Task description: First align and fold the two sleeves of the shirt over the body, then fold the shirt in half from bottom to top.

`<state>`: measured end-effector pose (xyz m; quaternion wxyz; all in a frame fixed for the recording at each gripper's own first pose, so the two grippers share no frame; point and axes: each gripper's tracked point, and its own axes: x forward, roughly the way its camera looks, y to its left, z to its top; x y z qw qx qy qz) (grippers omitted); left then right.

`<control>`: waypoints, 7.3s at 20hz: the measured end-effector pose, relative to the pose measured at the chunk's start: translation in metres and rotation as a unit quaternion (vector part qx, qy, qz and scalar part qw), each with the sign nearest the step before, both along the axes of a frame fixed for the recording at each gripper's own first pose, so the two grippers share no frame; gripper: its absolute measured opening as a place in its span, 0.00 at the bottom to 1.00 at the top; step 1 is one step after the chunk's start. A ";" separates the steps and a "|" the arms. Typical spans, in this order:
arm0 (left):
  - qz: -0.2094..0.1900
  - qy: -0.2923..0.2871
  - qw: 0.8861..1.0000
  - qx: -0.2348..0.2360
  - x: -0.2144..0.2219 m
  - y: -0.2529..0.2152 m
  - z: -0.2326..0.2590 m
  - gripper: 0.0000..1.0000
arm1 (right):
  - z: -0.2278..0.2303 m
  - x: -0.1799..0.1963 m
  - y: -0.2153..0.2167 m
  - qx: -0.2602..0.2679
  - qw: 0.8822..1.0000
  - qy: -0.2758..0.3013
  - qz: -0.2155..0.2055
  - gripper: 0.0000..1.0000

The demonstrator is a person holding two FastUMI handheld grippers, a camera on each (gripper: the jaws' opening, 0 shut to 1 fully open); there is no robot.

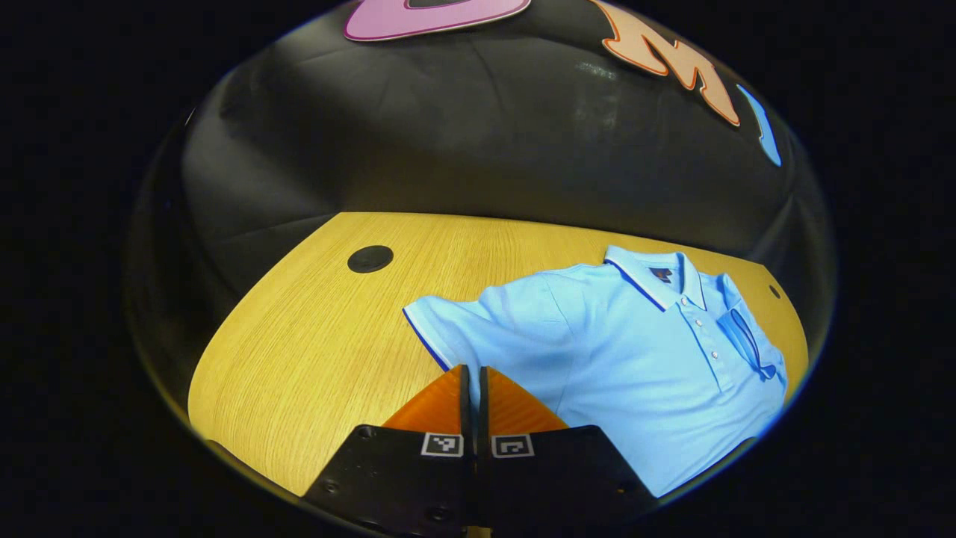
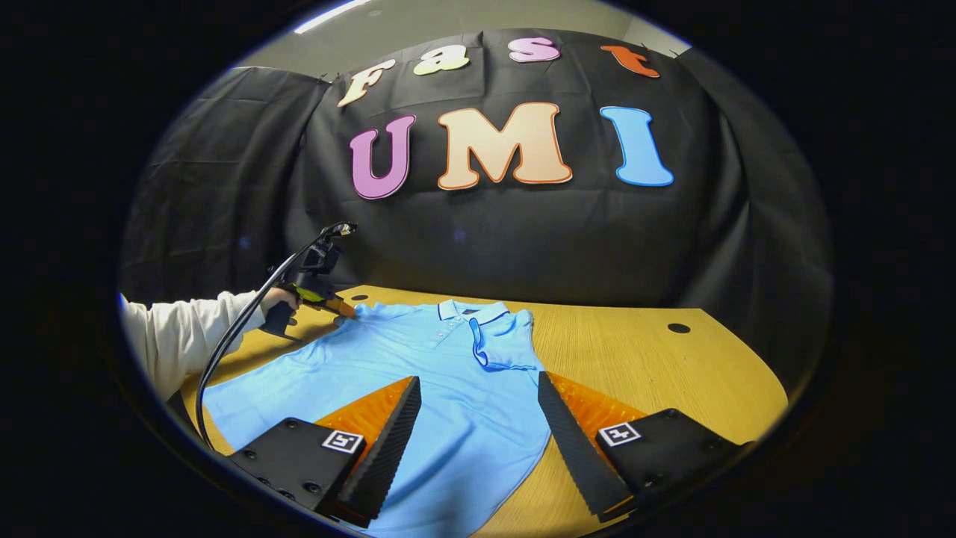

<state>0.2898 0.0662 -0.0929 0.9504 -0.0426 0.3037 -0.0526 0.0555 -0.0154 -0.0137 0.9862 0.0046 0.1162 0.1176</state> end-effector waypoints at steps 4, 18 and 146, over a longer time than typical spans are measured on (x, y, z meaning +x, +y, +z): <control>-0.016 -0.017 1.000 -0.010 -0.003 -0.018 0.028 0.00 | 0.000 0.000 -0.003 0.003 1.000 0.000 -0.002 0.98; -0.160 -0.030 0.987 0.003 -0.020 -0.178 0.039 0.00 | 0.002 -0.004 0.002 0.002 1.000 0.001 0.007 0.98; -0.175 -0.068 0.981 -0.047 -0.379 -0.095 0.027 0.00 | -0.045 -0.135 0.063 0.027 0.985 0.135 0.105 0.07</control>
